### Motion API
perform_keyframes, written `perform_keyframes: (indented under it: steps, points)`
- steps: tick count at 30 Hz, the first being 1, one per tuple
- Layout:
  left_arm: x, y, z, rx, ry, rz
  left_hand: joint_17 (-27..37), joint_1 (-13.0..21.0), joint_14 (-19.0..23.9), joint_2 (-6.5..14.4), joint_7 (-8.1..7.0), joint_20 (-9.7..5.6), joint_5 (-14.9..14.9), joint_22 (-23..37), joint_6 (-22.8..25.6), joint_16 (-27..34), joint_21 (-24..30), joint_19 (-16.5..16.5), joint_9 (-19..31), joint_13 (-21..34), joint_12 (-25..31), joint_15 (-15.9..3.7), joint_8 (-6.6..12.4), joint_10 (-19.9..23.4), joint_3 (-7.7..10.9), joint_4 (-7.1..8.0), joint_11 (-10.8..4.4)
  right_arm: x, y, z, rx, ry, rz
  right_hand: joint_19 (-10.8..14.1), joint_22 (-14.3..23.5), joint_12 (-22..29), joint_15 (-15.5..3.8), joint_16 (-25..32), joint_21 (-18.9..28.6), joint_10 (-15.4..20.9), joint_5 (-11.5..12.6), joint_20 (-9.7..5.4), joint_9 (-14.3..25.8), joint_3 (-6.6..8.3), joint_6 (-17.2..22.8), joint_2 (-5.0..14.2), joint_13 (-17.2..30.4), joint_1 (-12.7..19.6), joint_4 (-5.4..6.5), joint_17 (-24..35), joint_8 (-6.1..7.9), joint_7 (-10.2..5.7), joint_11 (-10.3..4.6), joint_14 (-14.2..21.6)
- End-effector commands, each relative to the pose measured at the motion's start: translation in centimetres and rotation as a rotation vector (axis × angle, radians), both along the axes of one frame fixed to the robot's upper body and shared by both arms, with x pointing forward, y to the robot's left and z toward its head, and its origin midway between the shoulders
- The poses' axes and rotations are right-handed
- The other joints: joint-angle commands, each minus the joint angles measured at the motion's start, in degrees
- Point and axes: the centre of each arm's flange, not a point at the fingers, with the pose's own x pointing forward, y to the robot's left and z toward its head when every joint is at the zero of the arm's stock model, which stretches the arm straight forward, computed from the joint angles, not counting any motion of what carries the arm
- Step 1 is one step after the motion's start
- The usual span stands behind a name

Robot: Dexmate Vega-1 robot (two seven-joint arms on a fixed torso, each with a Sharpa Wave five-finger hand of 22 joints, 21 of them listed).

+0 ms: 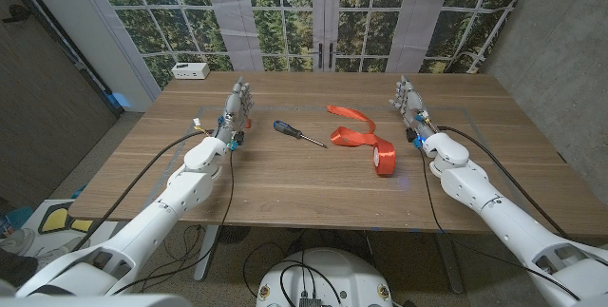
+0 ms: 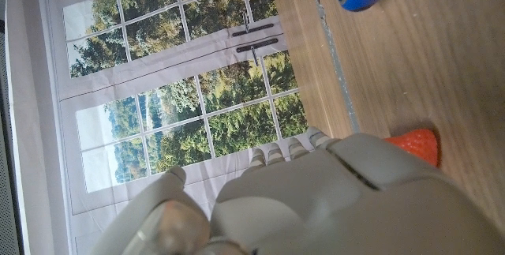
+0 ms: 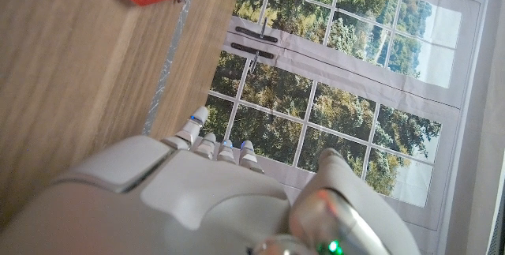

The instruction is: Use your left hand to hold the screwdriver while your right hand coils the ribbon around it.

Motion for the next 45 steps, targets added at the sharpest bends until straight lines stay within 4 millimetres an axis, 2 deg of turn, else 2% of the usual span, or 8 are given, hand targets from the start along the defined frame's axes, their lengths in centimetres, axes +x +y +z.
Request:
perform_keyframes:
  steps: [1,11,16,19,20,22,25,45]
  points:
    - [0.1,0.9,0.3,0.004,-0.015,0.038,0.1,0.11,-17.52,7.41,-0.21,0.16,0.39,0.12,-16.6,0.54,0.46,-8.12,0.09,0.13,0.54,-0.25,0.65,-18.36,0.58,-0.15,-0.22,0.4,0.5,1.4,-0.015,-0.001,-0.028,0.42,0.11,0.43,0.79,0.51,0.22,0.42,0.41,0.43,0.11,0.44,0.17,0.06,0.24,0.73,-0.03,0.06,0.39,0.38,0.12,-2.2]
    - [0.1,1.3,0.5,0.024,-0.019,0.054,-0.08,0.76,-11.88,7.12,-0.54,1.92,1.04,-0.04,-11.99,1.24,2.04,-2.66,0.09,0.15,1.84,1.16,1.33,-12.35,1.6,-0.58,0.96,-0.7,0.2,1.1,-0.028,-0.008,-0.086,3.96,0.24,0.58,3.97,1.3,-0.02,2.89,0.37,3.1,0.15,0.62,2.48,-0.01,0.28,1.44,-0.43,0.03,0.63,0.39,1.27,1.6]
    - [0.0,1.7,0.8,0.027,-0.028,0.06,-0.24,1.68,-6.01,6.43,-1.34,3.41,1.14,-0.27,-6.22,1.72,3.11,1.87,0.15,0.23,2.91,1.91,2.24,-6.79,2.59,-1.28,1.74,-1.3,0.3,0.7,-0.061,-0.002,-0.093,4.92,0.31,0.57,5.25,1.58,-0.64,4.19,0.28,5.0,0.18,1.79,3.58,0.73,0.32,3.73,-1.8,-0.11,0.63,0.08,2.31,3.83]
    - [-0.3,1.9,0.9,0.013,-0.052,0.112,-0.25,4.17,2.02,4.36,-2.06,6.31,0.1,-0.41,-2.06,2.17,3.43,5.47,0.16,0.36,3.76,6.4,1.96,-0.64,3.55,-3.41,3.99,-1.7,0.4,0.5,-0.076,0.004,-0.1,5.44,0.35,0.62,5.53,1.78,-1.03,5.11,0.06,5.91,0.2,2.74,4.53,1.34,0.35,5.37,-2.79,-0.14,0.72,-0.66,2.98,5.23]
    - [-0.4,1.9,1.0,0.024,-0.05,0.112,-0.23,5.06,3.92,4.06,-1.96,6.8,-0.36,-0.4,-0.77,2.22,3.5,6.41,0.16,0.42,3.91,6.5,2.0,0.83,3.96,-4.08,5.45,-1.8,0.4,0.5,-0.077,0.005,-0.097,5.63,0.37,0.65,5.82,1.94,-1.19,5.49,-0.08,6.24,0.2,3.16,4.92,1.6,0.36,6.08,-3.24,-0.13,0.76,-0.94,2.98,5.99]
    - [-0.5,2.0,1.1,0.034,-0.055,0.122,-0.2,6.67,6.29,3.79,-1.84,8.03,-1.15,-0.35,1.16,2.21,3.65,7.8,0.14,0.48,4.38,7.15,2.09,3.54,4.73,-5.3,4.7,-2.1,0.4,0.6,-0.103,0.005,-0.11,6.03,0.41,0.62,6.12,2.17,-1.53,6.09,-0.46,7.13,0.23,4.05,5.84,2.02,0.39,7.57,-4.19,-0.1,0.84,-1.61,3.03,7.3]
    - [-0.7,2.0,1.4,0.087,-0.04,0.122,-0.2,9.87,8.37,4.12,-0.95,9.17,-2.66,-0.25,4.23,1.84,3.59,8.93,0.15,0.55,4.6,7.43,2.46,6.18,6.55,-7.7,5.74,-2.5,0.4,0.5,-0.108,0.005,-0.113,6.37,0.45,0.68,6.21,2.41,-1.75,6.71,-0.81,7.56,0.25,4.69,6.35,2.23,0.42,8.64,-4.91,-0.07,0.83,-1.91,3.04,8.44]
    - [-1.8,1.6,4.6,0.392,-0.087,0.209,-0.19,15.27,10.09,4.32,-0.71,8.65,-5.49,-0.16,7.23,0.99,3.26,9.98,0.21,0.62,4.1,6.54,2.32,8.28,9.5,-12.17,6.27,-4.1,0.7,0.2,-0.152,-0.015,-0.137,6.36,0.5,0.52,6.25,2.27,-2.35,7.16,-1.57,7.89,0.28,5.5,6.92,2.4,0.47,9.76,-5.68,0.13,0.69,-2.34,3.51,8.87]
